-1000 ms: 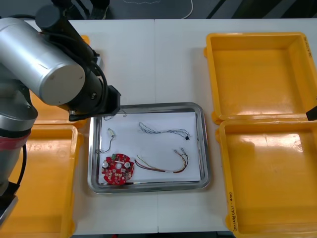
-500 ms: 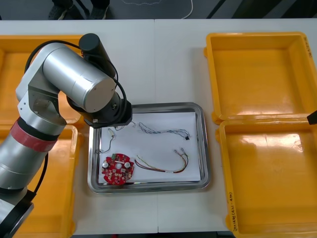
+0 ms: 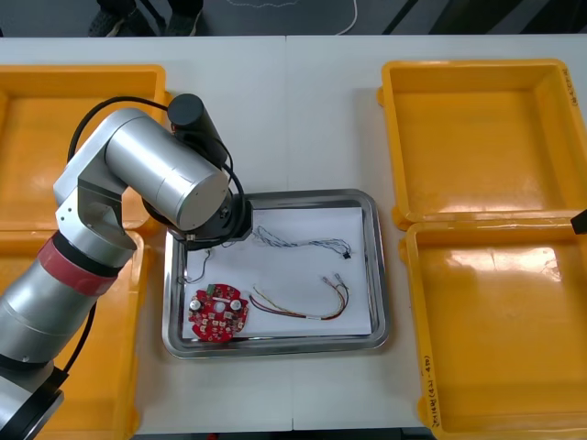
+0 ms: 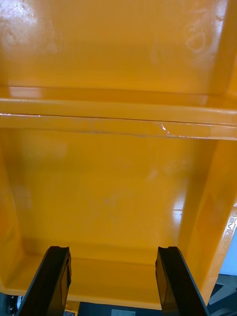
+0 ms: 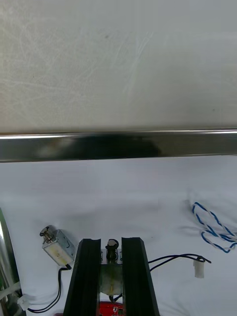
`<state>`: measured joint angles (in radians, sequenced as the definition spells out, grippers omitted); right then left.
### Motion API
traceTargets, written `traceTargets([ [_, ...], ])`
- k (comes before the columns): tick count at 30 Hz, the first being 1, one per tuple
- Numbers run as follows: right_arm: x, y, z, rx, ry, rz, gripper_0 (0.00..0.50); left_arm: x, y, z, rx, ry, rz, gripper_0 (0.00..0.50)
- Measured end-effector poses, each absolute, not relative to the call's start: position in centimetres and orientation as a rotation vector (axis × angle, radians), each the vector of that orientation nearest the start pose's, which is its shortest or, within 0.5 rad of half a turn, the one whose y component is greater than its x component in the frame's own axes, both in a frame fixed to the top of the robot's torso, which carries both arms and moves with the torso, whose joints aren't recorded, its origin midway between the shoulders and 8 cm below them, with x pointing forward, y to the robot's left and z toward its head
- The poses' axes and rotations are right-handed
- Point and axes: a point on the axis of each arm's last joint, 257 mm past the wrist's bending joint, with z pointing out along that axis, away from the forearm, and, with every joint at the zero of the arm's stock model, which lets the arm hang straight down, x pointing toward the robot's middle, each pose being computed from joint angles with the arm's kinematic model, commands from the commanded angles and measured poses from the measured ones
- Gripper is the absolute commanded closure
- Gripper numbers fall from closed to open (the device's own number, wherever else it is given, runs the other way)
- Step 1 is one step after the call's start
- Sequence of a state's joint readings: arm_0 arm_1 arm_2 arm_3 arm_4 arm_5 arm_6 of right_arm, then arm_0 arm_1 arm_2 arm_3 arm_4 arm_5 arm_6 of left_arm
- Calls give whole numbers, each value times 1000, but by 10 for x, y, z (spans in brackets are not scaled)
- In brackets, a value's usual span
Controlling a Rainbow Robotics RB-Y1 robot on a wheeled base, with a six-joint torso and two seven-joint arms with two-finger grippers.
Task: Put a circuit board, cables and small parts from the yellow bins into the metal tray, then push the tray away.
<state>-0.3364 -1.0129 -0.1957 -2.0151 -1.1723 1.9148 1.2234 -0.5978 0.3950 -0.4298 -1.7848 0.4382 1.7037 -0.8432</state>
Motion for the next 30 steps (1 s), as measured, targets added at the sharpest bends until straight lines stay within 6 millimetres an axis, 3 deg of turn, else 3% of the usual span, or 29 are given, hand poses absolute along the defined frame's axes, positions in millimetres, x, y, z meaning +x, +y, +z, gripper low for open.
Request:
traceTargets([
  [9, 378, -358, -129, -137, 2802, 100, 0, 463, 131, -267, -59, 2721, -94, 500],
  [12, 378, -358, -129, -137, 2802, 100, 0, 462, 131, -268, -59, 2723, -94, 478],
  [13, 378, -358, -129, -137, 2802, 100, 0, 462, 131, -268, -58, 2723, -94, 436],
  [14, 378, -358, -129, -138, 2803, 101, 0, 462, 131, -268, -57, 2723, -94, 307],
  [15, 378, -358, -129, -138, 2803, 102, 0, 462, 131, -268, -56, 2723, -94, 227],
  [16, 378, -358, -129, -139, 2803, 103, 0, 462, 131, -268, -54, 2723, -93, 109],
  [17, 378, -358, -129, -139, 2803, 103, 0, 462, 131, -268, -53, 2723, -93, 46],
  [19, 378, -358, -129, -139, 2803, 103, 0, 462, 131, -268, -53, 2722, -92, 0],
  [30, 378, -358, -129, -139, 2803, 104, 0, 456, 132, -255, -32, 2706, -57, 0],
])
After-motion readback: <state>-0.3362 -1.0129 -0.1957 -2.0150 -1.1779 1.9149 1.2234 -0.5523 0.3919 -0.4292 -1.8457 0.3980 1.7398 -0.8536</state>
